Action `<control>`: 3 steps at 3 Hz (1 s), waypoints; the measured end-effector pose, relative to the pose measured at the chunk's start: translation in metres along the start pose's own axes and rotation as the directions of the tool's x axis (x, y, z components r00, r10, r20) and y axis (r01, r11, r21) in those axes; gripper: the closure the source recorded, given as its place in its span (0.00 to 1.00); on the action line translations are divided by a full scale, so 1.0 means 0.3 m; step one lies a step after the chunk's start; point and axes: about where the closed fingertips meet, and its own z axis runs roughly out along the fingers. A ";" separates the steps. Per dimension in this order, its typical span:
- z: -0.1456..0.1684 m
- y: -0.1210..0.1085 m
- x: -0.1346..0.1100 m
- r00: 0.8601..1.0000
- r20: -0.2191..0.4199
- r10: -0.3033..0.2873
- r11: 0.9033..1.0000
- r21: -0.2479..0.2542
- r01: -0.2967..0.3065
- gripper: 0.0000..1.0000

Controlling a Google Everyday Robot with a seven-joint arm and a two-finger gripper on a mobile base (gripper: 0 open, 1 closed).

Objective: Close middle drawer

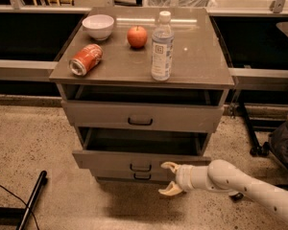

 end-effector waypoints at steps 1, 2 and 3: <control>0.008 -0.046 0.005 1.000 -0.001 -0.006 1.000 0.014 0.006 0.09; 0.011 -0.044 0.007 1.000 -0.003 -0.005 1.000 0.015 0.005 0.00; 0.021 -0.049 0.005 1.000 -0.011 -0.005 1.000 0.007 0.005 0.00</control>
Offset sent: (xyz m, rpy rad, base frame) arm 0.0533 -0.0168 -0.0227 -0.0389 -0.0504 -0.0969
